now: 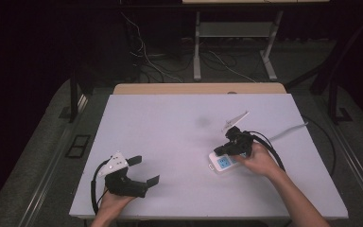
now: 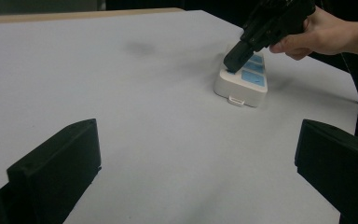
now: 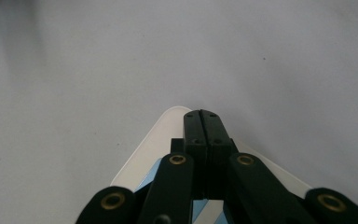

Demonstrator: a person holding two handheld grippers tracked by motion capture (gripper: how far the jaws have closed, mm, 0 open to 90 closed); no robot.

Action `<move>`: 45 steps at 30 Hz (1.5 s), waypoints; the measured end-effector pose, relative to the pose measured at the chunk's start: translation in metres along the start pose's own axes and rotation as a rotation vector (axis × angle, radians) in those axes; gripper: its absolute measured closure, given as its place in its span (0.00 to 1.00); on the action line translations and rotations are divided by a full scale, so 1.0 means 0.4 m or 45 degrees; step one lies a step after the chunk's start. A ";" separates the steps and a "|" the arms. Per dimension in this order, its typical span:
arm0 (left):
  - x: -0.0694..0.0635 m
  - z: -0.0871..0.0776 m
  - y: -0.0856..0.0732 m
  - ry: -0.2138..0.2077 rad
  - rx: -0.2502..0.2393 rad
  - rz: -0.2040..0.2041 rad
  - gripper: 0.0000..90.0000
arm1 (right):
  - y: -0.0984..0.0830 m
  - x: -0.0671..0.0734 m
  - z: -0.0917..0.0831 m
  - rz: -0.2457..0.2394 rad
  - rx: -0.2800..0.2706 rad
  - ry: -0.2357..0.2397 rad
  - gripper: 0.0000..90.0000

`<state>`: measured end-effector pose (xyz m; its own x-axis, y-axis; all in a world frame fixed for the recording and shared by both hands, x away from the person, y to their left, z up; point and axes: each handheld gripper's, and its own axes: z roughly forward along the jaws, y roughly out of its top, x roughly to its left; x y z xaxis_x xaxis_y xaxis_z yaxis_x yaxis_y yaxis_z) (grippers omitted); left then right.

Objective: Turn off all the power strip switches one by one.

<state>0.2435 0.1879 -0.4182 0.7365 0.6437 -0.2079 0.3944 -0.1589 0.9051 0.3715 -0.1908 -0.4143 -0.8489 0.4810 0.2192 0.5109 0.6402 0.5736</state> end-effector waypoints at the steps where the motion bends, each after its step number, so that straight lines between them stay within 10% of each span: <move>1: 0.001 -0.001 0.000 0.001 0.000 0.001 0.00 | 0.000 -0.001 0.000 0.002 -0.001 0.003 1.00; 29: 0.005 -0.001 -0.001 0.001 -0.004 -0.006 0.00 | -0.004 -0.016 -0.050 0.045 -0.063 -0.019 0.99; 41: 0.001 -0.001 0.001 -0.008 -0.009 -0.007 0.00 | -0.036 -0.026 -0.144 0.152 -0.198 -0.147 0.65; 45: 0.000 -0.001 0.001 -0.009 -0.015 -0.007 0.00 | -0.057 -0.021 -0.183 0.191 -0.269 -0.216 0.39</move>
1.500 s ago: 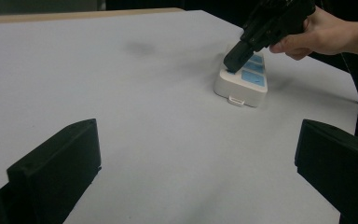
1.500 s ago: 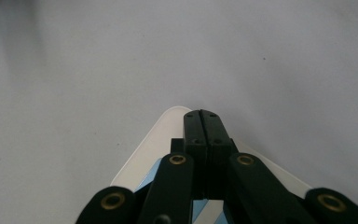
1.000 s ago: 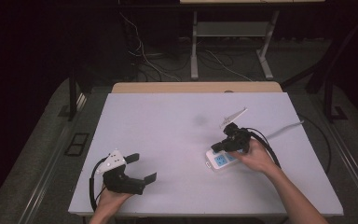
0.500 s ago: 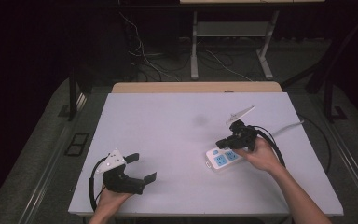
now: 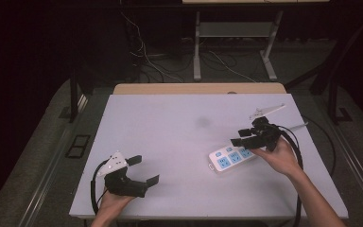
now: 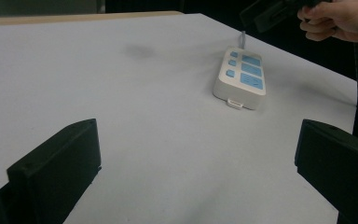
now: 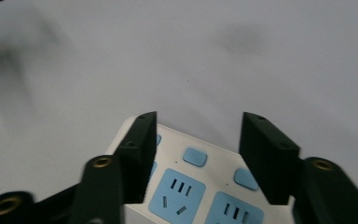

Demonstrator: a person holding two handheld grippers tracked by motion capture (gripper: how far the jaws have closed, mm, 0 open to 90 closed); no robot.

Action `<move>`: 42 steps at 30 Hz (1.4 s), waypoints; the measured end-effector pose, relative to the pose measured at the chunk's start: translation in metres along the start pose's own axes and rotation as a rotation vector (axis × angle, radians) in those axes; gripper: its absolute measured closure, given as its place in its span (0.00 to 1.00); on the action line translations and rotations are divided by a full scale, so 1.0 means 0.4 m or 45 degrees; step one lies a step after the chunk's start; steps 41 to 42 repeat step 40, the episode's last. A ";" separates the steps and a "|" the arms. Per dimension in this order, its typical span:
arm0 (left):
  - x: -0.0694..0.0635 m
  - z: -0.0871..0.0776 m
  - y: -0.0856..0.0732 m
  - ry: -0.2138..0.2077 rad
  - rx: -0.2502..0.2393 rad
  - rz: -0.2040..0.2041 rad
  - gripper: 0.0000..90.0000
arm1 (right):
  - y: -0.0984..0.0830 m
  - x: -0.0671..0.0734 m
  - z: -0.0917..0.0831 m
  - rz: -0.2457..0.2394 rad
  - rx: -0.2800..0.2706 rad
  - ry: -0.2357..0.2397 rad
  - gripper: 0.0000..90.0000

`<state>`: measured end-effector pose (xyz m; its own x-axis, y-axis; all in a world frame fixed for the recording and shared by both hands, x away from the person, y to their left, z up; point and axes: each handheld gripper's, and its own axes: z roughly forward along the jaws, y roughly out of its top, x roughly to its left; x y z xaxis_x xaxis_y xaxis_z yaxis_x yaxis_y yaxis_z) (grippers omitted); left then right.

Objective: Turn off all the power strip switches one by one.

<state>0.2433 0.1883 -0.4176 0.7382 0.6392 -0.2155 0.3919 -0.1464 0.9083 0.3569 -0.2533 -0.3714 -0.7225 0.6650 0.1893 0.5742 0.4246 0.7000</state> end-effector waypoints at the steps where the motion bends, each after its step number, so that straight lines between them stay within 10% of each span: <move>1: 0.000 -0.001 0.000 0.001 -0.002 -0.002 0.00 | -0.003 0.000 -0.009 0.011 -0.015 -0.008 0.32; 7: -0.001 -0.003 0.001 0.004 -0.010 -0.007 0.00 | -0.043 0.013 -0.061 0.059 -0.126 -0.077 0.00; 26: -0.002 -0.007 0.001 0.010 -0.022 -0.006 0.00 | -0.233 0.047 -0.114 0.199 -0.273 -0.051 0.00; 42: -0.002 -0.007 0.002 0.009 -0.017 -0.003 0.00 | -0.306 0.080 -0.101 0.189 -0.286 -0.067 0.00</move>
